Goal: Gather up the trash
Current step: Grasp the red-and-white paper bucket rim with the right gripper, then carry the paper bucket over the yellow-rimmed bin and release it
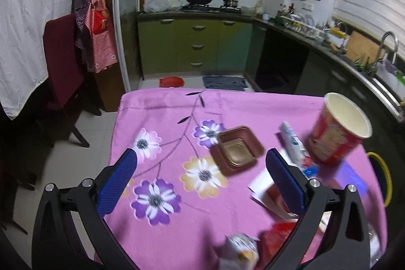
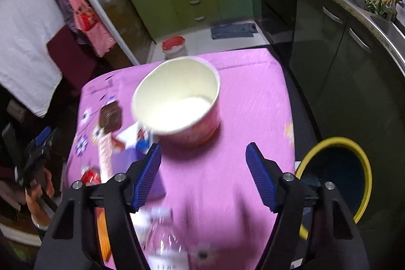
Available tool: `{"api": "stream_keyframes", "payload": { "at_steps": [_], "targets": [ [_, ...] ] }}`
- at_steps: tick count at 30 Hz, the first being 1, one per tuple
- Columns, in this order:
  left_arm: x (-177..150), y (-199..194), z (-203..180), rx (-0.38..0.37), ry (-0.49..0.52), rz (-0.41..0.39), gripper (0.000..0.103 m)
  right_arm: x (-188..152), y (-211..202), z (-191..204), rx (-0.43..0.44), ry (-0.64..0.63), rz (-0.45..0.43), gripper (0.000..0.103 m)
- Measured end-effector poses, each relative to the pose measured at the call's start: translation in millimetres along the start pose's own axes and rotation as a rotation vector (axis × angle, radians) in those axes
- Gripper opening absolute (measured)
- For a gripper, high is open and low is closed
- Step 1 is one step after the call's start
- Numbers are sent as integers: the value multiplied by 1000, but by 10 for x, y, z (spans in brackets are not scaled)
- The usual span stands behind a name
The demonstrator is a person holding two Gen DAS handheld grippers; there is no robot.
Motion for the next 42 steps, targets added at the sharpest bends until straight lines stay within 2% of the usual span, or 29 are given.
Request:
{"api": "stream_keyframes", "payload": {
  "at_steps": [2,7,9,13,16,17,21,26,30,32,35,38,42],
  "targets": [
    [4,115,32,-5,-6,16,97,199,165,38,-35,10,24,57],
    [-30,338,100,-17,-23,37,97,548,580,84,-92,51,109,51],
    [-47,404,116,-20,-27,42,97,663,752,91,-110,63,141,43],
    [-98,491,120,-18,-20,57,97,677,1043,113,-155,56,209,42],
    [-125,528,88,-23,-11,63,97,638,1197,139,-199,36,234,31],
    [-129,543,74,-25,-8,65,97,627,1235,145,-210,29,243,24],
    [-154,579,-6,-44,10,79,97,593,1304,116,-255,12,260,7],
    [-177,581,-69,-41,34,81,97,599,1282,73,-213,32,259,5],
    [-179,569,-35,-41,16,72,97,632,1037,-6,-177,51,228,4],
    [-181,555,-22,-42,4,66,97,663,766,-145,-157,77,194,4],
    [-187,541,2,-42,-6,63,97,690,328,-526,-173,130,139,4],
    [-177,529,5,-47,-9,61,97,656,-69,-1143,-233,218,90,4],
    [-169,529,2,-47,-9,59,97,451,-349,-2100,-330,360,60,4]
  ]
}}
Point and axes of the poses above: each gripper's, at about its wrist camera, not at the fingertips, and y roughly the way its jaws point, z to its left, x to its top, the point moved 5 cm from there along y, roughly the way its jaws point, and after that the axes turned 15 degrees about y, right-handed, at the moved point
